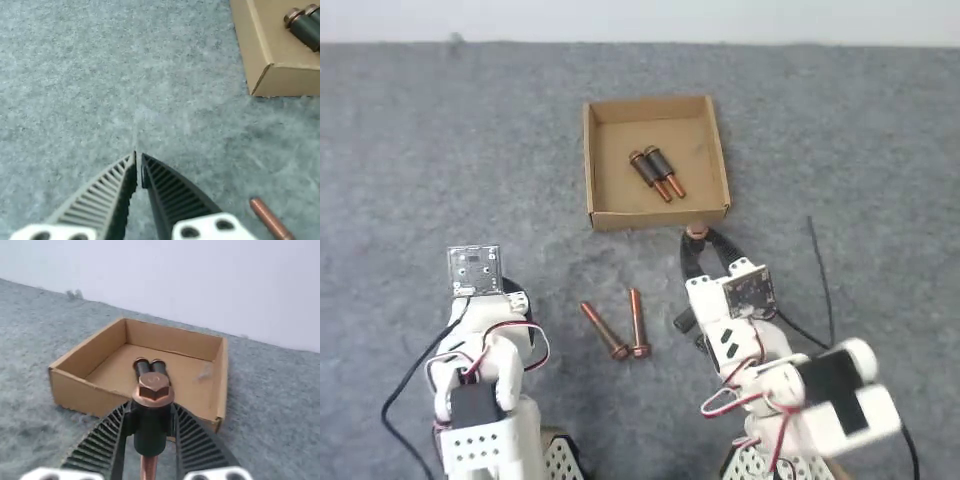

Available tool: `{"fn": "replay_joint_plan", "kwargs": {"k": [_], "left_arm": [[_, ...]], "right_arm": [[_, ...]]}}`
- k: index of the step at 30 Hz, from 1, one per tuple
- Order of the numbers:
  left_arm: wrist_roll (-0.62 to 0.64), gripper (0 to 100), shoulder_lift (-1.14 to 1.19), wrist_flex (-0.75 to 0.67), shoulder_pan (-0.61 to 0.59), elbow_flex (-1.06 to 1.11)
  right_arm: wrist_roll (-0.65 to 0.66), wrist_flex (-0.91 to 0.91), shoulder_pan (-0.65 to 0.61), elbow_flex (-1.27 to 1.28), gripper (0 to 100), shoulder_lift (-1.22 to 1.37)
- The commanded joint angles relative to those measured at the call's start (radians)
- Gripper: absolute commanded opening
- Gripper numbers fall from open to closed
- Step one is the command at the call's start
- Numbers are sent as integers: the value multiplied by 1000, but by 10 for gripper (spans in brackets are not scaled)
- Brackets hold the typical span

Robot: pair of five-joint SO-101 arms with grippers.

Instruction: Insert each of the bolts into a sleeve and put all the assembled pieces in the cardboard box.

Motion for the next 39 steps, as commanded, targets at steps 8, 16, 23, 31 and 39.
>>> {"fn": "replay_joint_plan", "kwargs": {"k": [8, 16, 23, 31, 39], "left_arm": [[-126, 12, -18, 25, -8, -10], [-141, 12, -18, 25, -8, -10], [-144, 12, -18, 21, -9, -10], [-144, 12, -18, 21, -9, -10], [-144, 12, -18, 20, -9, -10]], "right_arm": [[11, 723, 84, -150, 6, -467], [12, 1271, 84, -459, 6, -622], [15, 1527, 84, -775, 6, -576], [17, 1776, 84, -1249, 7, -220], [17, 2029, 82, -1740, 9, 170]]}}
